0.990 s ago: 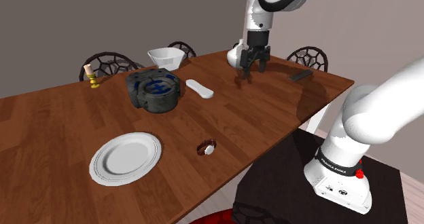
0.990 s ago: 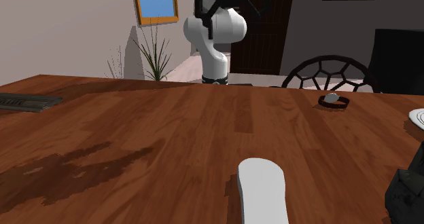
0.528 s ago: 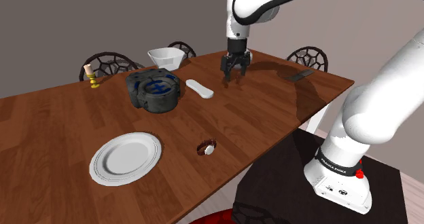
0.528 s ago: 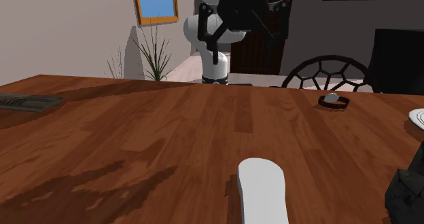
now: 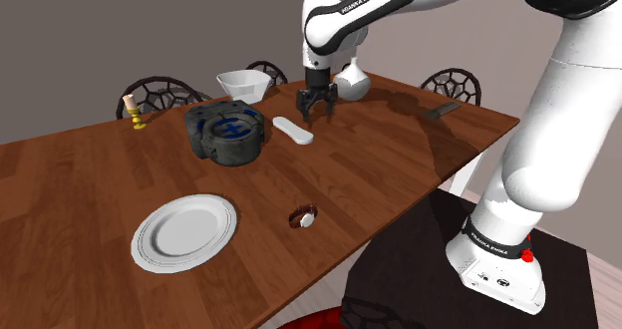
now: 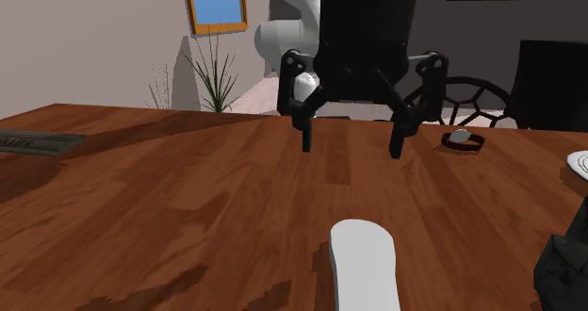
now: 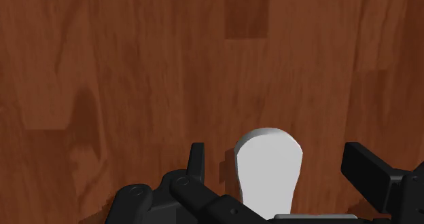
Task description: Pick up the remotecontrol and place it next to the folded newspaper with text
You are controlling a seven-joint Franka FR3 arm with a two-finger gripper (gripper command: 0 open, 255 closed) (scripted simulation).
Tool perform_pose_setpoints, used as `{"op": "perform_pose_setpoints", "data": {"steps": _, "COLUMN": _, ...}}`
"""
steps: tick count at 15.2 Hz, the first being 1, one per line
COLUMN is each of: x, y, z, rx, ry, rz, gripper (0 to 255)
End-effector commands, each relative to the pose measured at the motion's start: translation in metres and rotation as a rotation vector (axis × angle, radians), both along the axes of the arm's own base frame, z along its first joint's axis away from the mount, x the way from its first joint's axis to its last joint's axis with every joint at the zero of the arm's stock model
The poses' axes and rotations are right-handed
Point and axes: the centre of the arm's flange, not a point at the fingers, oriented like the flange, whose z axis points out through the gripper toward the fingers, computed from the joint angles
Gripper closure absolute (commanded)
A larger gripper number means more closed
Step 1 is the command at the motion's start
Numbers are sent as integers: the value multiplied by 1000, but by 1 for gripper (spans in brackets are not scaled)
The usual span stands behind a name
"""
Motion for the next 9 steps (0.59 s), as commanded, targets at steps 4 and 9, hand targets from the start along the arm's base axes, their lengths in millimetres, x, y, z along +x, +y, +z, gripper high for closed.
{"op": "perform_pose_setpoints", "data": {"steps": 4, "x": 57, "y": -2, "z": -23, "rx": -17, "ry": -19, "rz": -13, "gripper": 0}}
{"op": "perform_pose_setpoints", "data": {"steps": 9, "x": 116, "y": -2, "z": -46, "rx": -35, "ry": -37, "rz": -26, "gripper": 0}}
